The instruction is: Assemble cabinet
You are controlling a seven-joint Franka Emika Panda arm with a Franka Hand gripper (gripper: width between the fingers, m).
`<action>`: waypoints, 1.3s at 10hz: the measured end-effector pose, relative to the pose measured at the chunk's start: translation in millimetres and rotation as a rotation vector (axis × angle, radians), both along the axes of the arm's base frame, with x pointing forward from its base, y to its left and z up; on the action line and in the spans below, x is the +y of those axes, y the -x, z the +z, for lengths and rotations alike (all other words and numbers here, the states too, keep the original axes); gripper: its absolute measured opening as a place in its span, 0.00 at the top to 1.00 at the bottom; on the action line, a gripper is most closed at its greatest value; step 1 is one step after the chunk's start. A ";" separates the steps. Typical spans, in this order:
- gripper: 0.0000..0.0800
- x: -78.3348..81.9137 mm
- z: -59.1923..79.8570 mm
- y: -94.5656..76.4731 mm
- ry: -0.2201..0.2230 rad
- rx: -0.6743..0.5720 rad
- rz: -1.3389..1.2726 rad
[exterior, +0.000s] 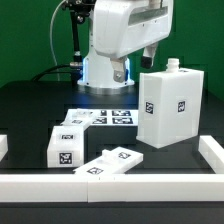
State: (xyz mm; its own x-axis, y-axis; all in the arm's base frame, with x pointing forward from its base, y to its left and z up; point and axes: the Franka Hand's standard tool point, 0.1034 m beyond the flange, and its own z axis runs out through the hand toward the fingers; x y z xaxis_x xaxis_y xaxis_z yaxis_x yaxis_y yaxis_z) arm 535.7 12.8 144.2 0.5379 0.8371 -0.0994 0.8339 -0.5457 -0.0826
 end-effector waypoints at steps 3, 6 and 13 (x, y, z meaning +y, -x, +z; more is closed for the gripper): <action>0.01 0.0 -0.1 0.1 0.000 0.001 0.001; 0.01 0.1 -1.4 0.5 0.000 0.003 0.001; 0.01 -21.2 -11.5 -18.5 -0.009 -0.008 -0.058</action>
Offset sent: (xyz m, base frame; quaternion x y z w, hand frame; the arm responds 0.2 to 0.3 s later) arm 0.0000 0.0000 0.0000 0.0000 0.0000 0.0000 1.0000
